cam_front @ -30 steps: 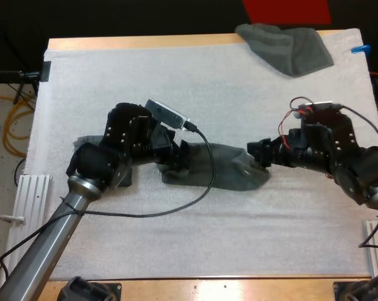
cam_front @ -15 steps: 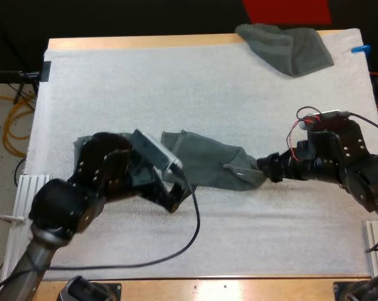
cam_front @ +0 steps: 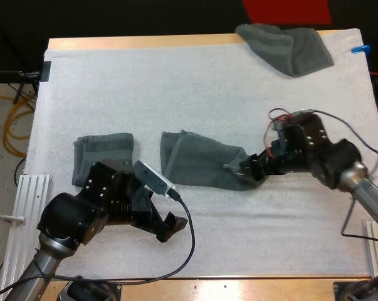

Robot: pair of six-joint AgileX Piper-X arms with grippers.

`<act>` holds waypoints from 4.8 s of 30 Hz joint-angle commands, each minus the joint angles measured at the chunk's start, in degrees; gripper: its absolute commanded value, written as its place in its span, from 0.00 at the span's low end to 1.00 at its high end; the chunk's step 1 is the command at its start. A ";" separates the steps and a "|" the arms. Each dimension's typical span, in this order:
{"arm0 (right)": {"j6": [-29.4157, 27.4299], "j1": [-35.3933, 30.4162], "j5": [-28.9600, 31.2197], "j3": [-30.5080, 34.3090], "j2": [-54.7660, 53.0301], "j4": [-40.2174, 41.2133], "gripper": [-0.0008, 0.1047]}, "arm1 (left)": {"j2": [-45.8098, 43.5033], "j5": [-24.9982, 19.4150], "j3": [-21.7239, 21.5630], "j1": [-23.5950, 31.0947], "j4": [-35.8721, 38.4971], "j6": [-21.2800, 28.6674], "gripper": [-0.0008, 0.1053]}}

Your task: Pick towel from pile fold and stack

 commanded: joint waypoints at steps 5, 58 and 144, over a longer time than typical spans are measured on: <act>-7.16 3.30 -2.23 -0.06 7.68 -4.11 0.71 | -0.21 0.62 1.57 -0.30 0.24 -0.32 0.99; 2.73 20.32 19.96 -0.80 3.41 -13.66 0.01 | -0.09 8.98 3.30 -0.30 -16.12 -4.28 0.99; -8.55 23.03 9.12 8.09 2.49 10.75 0.01 | -1.79 -14.93 3.44 0.03 -1.37 4.37 0.99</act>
